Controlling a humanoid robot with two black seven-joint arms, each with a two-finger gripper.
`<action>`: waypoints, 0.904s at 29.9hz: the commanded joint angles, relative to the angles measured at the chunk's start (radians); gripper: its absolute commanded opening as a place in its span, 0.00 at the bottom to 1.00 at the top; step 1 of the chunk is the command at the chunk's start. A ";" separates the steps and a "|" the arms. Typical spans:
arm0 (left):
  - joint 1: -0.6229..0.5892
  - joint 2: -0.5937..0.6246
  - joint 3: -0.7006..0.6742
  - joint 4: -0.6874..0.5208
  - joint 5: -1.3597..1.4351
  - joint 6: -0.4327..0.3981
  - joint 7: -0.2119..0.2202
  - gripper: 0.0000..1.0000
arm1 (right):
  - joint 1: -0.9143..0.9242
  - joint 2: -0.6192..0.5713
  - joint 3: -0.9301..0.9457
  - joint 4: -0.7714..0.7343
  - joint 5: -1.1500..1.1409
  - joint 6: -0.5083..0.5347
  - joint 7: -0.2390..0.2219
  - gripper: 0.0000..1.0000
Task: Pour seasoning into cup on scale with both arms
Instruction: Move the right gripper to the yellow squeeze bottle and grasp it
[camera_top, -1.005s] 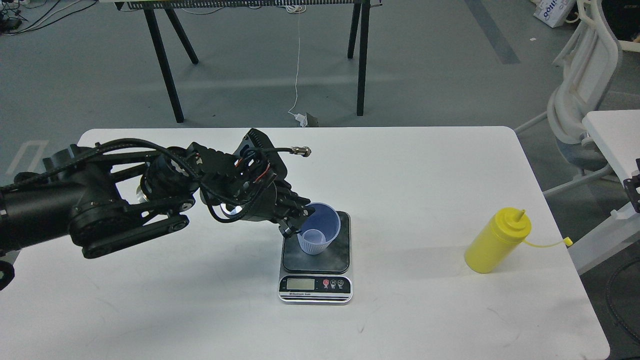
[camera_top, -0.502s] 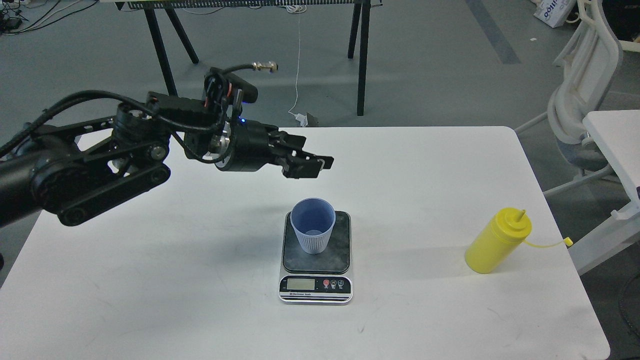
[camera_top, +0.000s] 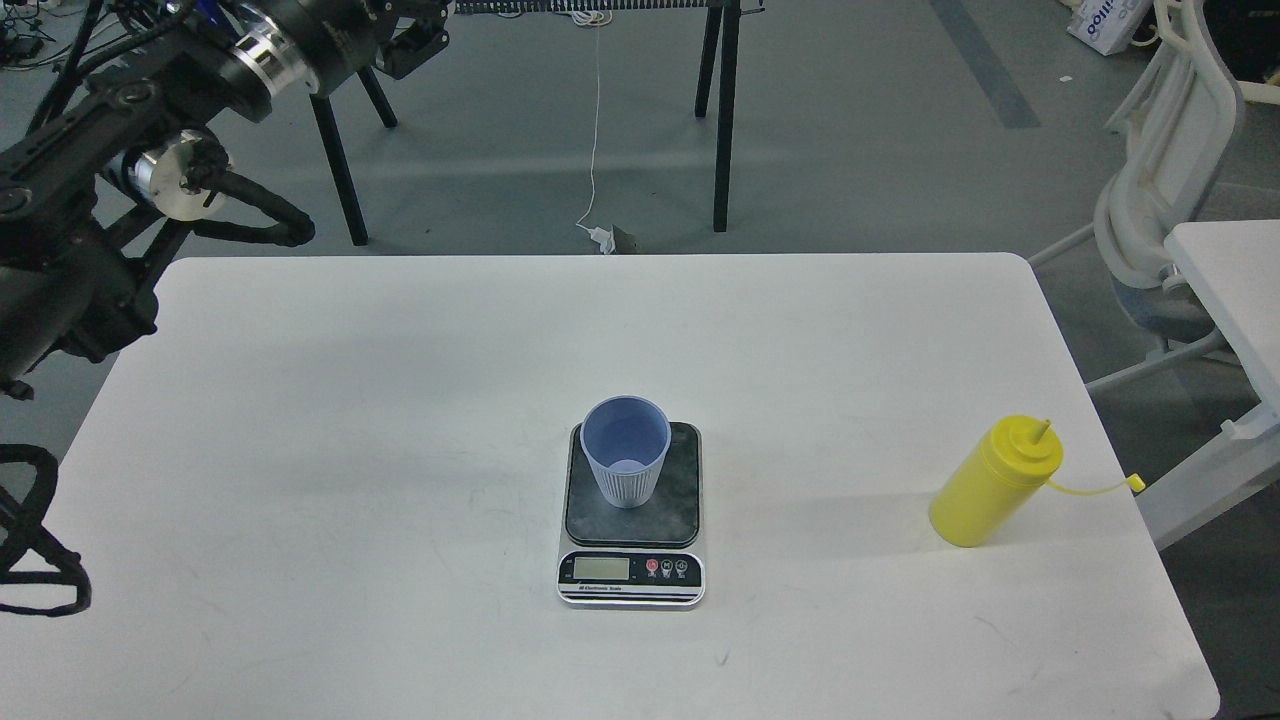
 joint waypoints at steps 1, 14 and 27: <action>0.049 -0.003 -0.009 0.036 -0.127 -0.001 -0.033 1.00 | -0.147 0.000 0.001 0.140 0.032 0.000 0.000 0.99; 0.103 -0.024 -0.010 0.207 -0.504 -0.127 -0.015 1.00 | -0.474 0.110 -0.026 0.463 0.037 0.000 0.003 0.99; 0.121 -0.010 -0.004 0.205 -0.512 -0.119 -0.013 1.00 | -0.399 0.245 -0.181 0.520 0.029 0.000 0.009 0.99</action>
